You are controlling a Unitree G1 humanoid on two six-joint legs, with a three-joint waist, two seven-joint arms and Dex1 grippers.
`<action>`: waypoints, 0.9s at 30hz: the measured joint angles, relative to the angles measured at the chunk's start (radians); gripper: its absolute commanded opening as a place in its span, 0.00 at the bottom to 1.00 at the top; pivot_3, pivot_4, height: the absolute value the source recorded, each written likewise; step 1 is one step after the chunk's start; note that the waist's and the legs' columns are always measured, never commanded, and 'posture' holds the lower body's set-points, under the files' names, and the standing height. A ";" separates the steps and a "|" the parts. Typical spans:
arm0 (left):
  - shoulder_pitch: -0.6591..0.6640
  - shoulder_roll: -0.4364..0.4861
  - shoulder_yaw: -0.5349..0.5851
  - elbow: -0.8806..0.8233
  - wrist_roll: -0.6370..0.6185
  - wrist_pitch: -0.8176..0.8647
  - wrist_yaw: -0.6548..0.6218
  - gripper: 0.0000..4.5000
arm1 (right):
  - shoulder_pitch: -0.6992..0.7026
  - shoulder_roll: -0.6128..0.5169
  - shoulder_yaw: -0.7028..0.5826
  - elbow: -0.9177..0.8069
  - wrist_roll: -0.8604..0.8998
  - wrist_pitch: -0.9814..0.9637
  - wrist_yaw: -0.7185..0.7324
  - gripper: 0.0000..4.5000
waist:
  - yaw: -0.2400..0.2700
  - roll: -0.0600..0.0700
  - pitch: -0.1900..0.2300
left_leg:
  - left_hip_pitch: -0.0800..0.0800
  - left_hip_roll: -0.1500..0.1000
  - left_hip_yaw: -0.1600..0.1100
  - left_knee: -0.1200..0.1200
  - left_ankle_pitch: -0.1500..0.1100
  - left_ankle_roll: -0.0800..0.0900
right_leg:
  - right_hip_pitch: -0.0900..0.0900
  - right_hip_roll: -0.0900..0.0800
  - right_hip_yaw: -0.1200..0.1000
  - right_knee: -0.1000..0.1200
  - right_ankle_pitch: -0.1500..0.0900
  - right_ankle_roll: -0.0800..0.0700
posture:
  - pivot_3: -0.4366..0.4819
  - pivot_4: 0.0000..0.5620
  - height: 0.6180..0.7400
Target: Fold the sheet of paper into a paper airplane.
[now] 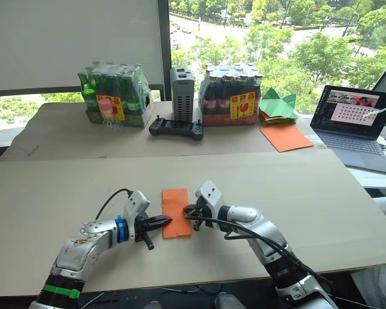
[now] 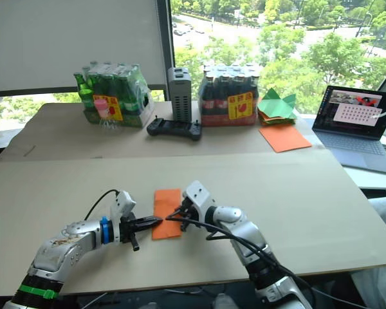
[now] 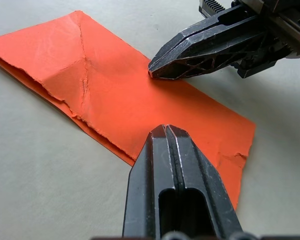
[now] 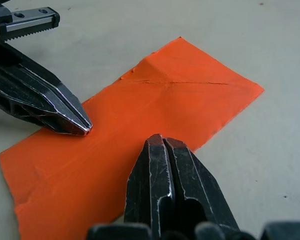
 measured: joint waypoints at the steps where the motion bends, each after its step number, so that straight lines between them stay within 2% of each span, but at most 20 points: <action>1: 0.000 0.000 0.000 0.000 0.000 0.000 0.000 0.01 | 0.004 -0.005 0.001 -0.008 0.002 0.005 0.005 0.00 | 0.000 0.000 0.000 | 0.000 0.000 0.000 0.000 0.000 0.000 | 0.000 0.000 0.000 0.000 0.000 0.000 | 0.48 0.27 1.00; 27: -0.002 0.000 0.002 0.005 0.000 0.001 0.000 0.01 | 0.057 -0.144 0.069 -0.154 0.030 0.034 0.147 0.00 | 0.000 0.000 0.000 | 0.001 0.000 0.000 0.000 0.000 0.000 | 0.001 0.000 0.000 -0.001 -0.003 0.005 | 0.48 0.27 1.00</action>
